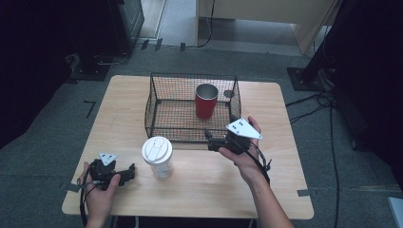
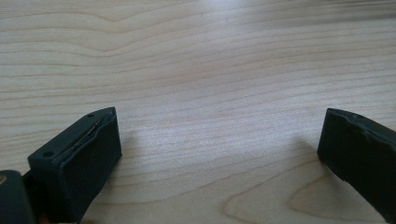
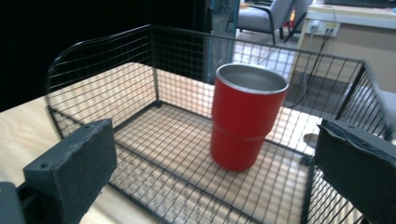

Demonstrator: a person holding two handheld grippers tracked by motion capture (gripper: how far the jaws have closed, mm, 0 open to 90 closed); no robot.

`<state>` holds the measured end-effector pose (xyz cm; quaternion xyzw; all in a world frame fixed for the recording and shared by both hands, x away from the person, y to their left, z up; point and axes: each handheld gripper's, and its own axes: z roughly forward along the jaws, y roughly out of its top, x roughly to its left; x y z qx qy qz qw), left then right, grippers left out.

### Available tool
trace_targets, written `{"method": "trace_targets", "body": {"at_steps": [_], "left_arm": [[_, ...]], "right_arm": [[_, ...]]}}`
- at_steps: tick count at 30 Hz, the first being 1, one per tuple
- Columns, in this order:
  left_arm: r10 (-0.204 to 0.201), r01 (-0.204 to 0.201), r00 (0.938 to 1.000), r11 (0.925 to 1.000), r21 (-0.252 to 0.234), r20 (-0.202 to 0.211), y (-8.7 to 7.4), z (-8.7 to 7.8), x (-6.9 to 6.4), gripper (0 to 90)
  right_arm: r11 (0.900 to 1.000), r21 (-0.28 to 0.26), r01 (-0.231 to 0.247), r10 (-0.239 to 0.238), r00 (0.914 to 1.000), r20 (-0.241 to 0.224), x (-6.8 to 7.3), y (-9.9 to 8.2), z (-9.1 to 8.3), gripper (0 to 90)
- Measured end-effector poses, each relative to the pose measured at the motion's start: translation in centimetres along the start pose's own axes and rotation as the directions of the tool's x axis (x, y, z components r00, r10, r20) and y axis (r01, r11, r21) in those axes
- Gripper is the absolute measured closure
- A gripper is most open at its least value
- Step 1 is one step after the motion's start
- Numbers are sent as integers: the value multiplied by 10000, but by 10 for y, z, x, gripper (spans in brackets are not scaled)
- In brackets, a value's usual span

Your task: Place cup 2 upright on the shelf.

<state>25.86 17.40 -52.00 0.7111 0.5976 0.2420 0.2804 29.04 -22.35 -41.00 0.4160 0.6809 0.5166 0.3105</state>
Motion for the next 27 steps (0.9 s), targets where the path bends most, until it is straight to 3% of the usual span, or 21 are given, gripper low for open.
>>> {"method": "trace_targets", "body": {"at_steps": [12,27], "left_arm": [[12,-12,10000,10000,2,-7,0,0,0,2],[14,-14,10000,10000,4,-4,0,0,0,2]], "right_arm": [[9994,156,322,-311,9973,-665,33,-27,-11,0],[9995,314,32,21,9857,-1686,63,-43,-5,0]]}}
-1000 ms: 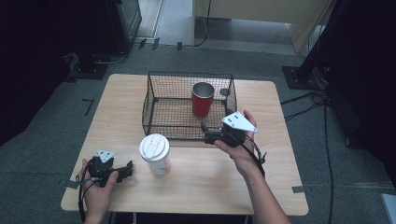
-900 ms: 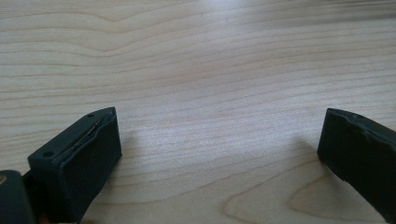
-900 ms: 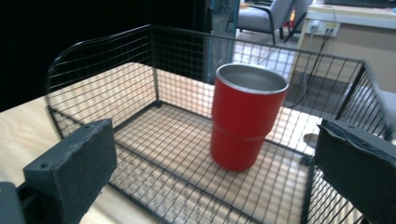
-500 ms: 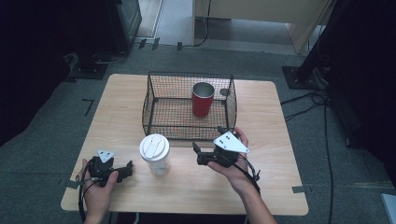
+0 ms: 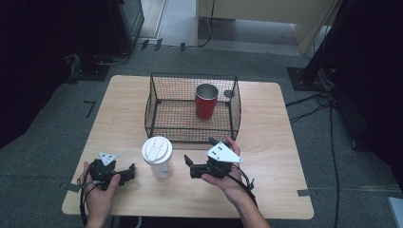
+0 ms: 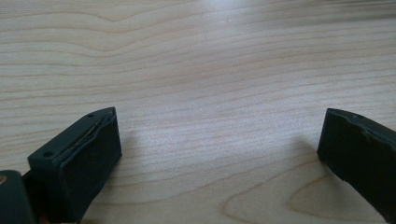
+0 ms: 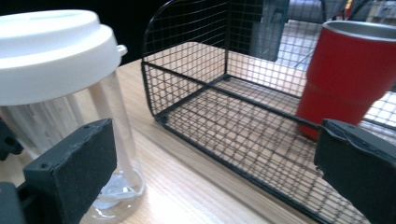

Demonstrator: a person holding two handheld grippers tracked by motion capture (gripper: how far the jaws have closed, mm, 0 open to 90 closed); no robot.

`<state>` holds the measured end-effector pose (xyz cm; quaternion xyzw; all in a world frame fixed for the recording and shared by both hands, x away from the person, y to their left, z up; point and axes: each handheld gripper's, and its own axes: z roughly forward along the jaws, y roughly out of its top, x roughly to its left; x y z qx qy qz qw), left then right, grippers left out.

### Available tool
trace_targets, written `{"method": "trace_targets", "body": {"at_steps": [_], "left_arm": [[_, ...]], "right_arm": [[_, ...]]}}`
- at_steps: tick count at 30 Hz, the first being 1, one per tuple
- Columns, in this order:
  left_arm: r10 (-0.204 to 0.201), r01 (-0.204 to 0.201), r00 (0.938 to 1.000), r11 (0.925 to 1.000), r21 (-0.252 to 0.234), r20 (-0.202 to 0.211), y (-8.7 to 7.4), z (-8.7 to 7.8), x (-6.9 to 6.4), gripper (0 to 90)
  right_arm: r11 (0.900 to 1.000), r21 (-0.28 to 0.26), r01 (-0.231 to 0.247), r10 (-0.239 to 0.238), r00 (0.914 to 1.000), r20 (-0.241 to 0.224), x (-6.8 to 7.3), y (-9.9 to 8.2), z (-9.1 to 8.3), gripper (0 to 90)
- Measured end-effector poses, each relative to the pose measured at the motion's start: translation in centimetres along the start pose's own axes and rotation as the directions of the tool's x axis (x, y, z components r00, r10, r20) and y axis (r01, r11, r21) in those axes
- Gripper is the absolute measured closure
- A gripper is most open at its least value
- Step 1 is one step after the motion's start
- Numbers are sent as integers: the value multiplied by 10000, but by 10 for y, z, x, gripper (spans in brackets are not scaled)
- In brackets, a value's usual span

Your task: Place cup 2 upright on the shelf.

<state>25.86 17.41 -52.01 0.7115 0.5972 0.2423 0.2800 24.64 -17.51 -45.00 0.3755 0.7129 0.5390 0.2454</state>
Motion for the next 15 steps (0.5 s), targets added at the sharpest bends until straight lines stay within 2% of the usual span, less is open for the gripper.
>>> {"method": "trace_targets", "body": {"at_steps": [5,15], "left_arm": [[-3,3,10000,10000,-1,0,0,0,0,2],[14,-14,10000,10000,1,-3,0,0,0,2]], "right_arm": [[9996,115,-252,256,9991,-326,6,-4,4,0],[9997,130,-196,205,9970,-743,20,-8,8,0]]}}
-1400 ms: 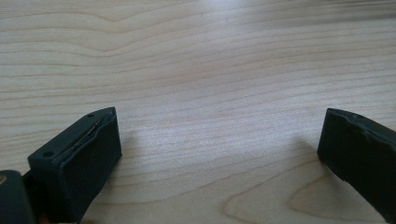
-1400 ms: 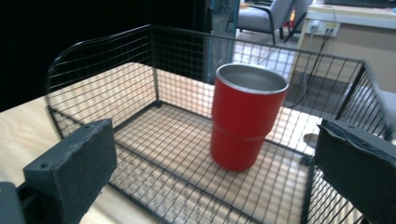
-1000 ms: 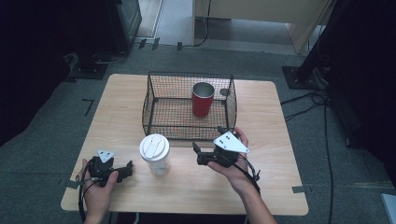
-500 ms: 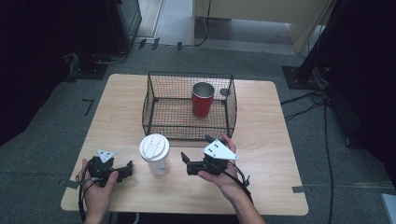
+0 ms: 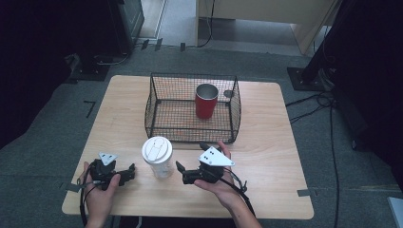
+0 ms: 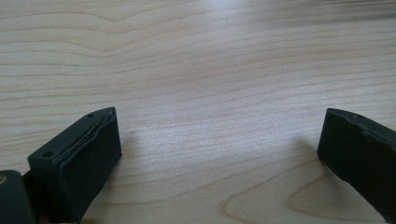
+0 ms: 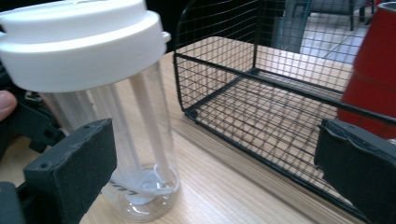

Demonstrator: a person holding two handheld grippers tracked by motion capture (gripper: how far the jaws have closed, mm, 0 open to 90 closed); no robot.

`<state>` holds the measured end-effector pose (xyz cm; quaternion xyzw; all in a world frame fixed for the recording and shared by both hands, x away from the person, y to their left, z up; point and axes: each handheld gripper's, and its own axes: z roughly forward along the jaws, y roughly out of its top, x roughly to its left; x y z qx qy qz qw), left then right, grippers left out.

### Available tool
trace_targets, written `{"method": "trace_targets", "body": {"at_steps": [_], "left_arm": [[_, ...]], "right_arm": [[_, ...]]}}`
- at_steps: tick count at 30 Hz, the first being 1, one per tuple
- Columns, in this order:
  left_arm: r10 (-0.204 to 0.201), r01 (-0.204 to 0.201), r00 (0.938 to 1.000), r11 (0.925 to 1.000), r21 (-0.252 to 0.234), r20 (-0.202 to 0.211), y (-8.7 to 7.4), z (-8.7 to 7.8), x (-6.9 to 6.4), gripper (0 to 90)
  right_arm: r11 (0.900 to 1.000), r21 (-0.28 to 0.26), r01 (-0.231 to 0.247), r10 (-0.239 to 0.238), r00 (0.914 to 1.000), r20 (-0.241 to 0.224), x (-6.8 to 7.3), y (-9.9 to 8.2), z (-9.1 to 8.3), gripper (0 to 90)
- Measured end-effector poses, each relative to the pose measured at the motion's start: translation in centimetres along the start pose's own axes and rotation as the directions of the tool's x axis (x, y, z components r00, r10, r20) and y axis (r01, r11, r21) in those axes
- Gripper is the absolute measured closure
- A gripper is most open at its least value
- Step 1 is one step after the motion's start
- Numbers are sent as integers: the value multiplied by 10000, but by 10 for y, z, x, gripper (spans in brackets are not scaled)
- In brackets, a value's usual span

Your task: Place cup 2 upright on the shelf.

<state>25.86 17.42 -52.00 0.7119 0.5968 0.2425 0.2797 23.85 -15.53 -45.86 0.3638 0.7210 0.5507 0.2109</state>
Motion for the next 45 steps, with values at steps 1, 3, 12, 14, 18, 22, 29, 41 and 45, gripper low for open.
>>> {"method": "trace_targets", "body": {"at_steps": [1,3,12,14,18,22,29,41,45], "left_arm": [[-14,14,10000,10000,-1,3,0,0,0,2],[-15,15,10000,10000,-1,3,0,0,0,2],[3,-3,10000,10000,-15,9,0,0,0,2],[7,-7,10000,10000,-14,11,0,0,0,2],[25,-25,10000,10000,-4,17,0,0,0,2],[25,-25,10000,10000,-3,18,0,0,0,2],[25,-25,10000,10000,-6,16,0,0,0,2],[9,-9,10000,10000,-18,17,0,0,0,2],[26,-26,10000,10000,-2,20,0,0,0,2]], "right_arm": [[10000,7,-10,10,10000,-35,2,0,1,0],[10000,-15,21,-21,9999,-122,4,0,2,0],[10000,-28,-49,47,9987,-511,15,0,10,0],[10000,-28,-52,51,9983,-578,17,0,11,0],[10000,-23,-63,61,9974,-712,22,0,16,0],[10000,-74,-53,47,9967,-814,26,1,21,0],[10000,-72,-54,47,9949,-1009,32,3,29,0],[10000,-37,-12,7,9927,-1207,42,5,43,0],[10000,34,8,-4,9925,-1224,44,6,49,0]]}}
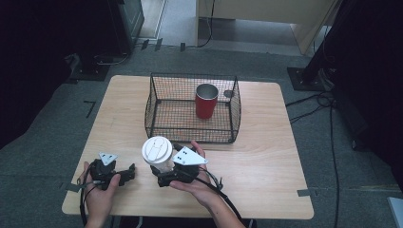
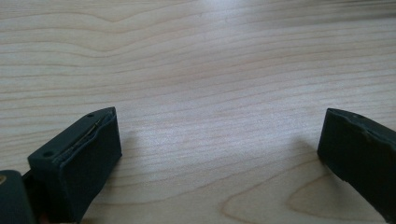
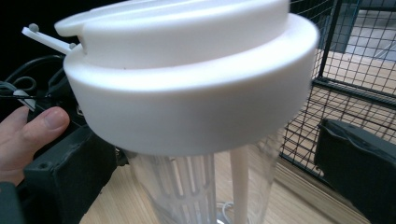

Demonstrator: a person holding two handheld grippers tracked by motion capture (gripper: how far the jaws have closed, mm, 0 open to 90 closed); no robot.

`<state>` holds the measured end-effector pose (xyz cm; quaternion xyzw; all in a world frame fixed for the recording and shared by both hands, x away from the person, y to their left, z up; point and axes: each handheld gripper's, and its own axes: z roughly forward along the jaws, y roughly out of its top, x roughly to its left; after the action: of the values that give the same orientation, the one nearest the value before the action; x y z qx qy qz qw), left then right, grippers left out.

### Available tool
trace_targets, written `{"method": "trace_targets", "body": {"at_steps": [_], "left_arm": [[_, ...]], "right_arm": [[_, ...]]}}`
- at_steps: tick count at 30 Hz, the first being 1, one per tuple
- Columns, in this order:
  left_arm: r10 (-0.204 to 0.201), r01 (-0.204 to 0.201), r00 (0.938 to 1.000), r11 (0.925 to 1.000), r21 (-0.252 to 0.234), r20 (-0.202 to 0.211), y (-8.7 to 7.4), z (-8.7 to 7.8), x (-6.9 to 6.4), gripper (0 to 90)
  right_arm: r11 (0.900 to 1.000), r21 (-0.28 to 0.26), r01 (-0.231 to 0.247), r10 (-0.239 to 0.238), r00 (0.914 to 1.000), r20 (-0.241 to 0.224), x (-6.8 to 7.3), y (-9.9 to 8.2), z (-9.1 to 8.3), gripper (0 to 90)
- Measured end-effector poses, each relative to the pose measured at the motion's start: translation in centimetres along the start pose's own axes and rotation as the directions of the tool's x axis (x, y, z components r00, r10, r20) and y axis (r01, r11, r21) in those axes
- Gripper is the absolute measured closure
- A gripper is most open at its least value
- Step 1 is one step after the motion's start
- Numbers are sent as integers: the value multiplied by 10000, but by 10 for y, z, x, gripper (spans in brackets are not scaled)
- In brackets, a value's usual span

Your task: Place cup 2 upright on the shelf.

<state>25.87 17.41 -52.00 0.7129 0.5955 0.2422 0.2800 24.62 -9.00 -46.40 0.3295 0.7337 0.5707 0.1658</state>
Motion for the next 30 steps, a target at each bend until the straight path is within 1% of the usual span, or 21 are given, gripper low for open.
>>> {"method": "trace_targets", "body": {"at_steps": [6,8,12,13,14,18,19,21,25,30], "left_arm": [[-19,19,10000,10000,-21,-5,0,0,0,2],[-4,4,10000,10000,-2,1,0,0,0,2],[-21,21,10000,10000,-17,-1,0,0,0,2],[-17,17,10000,10000,-18,-3,0,0,0,2],[-3,3,10000,10000,-2,0,0,0,0,2],[0,0,10000,10000,-4,-1,0,0,0,2],[-16,16,10000,10000,-14,-2,0,0,0,2],[-19,19,10000,10000,-13,-2,0,0,0,2],[-18,18,10000,10000,-15,-1,0,0,0,2],[-20,20,10000,10000,-13,-1,0,0,0,2]], "right_arm": [[10000,19,66,-66,10000,-54,4,2,10,0],[10000,-26,15,-15,10000,12,5,3,15,0],[9999,-70,-81,81,10000,4,5,4,17,3],[9999,-84,-137,137,9999,29,6,3,17,23],[9999,-84,-137,137,9999,29,6,3,17,23],[9998,-182,-110,112,9999,101,5,3,18,91],[9995,-302,-98,102,9999,126,6,3,18,140],[9993,-363,-54,61,9998,194,6,3,18,144],[9985,-480,278,-266,9993,253,8,2,17,154],[9976,-642,259,-240,9993,293,8,4,15,159]]}}
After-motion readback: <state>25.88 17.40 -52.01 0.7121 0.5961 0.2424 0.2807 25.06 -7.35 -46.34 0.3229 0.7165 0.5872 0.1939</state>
